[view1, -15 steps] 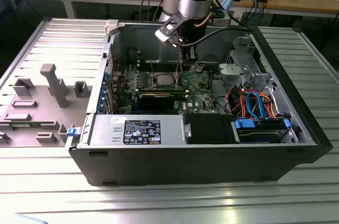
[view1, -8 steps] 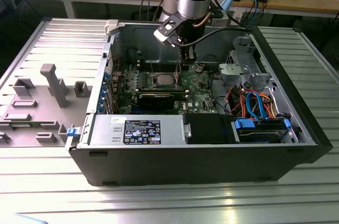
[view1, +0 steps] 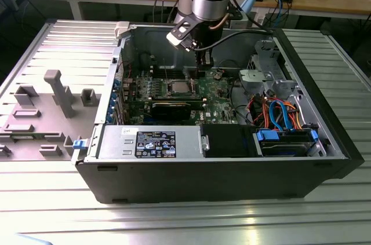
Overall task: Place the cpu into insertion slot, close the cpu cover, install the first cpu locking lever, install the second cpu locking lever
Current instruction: 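Close the cpu cover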
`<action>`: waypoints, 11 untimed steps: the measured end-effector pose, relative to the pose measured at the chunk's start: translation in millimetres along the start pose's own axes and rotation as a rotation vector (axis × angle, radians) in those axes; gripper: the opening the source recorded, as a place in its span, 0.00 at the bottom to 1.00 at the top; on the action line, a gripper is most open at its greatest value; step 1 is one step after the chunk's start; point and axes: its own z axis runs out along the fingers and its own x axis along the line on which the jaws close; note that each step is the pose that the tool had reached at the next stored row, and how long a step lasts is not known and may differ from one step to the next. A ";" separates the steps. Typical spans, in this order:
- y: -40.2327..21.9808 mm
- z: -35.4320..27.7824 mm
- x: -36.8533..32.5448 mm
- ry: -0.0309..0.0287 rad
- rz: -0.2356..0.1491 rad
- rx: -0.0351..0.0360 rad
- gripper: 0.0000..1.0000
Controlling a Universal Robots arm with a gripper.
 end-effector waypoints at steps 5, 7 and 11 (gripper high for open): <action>-2.2 0.1 0.1 0.0000 0.000 0.0000 0.11; -2.3 0.0 0.1 0.0000 0.000 0.0000 0.11; -4.0 0.1 0.3 0.0002 0.000 -0.0001 0.11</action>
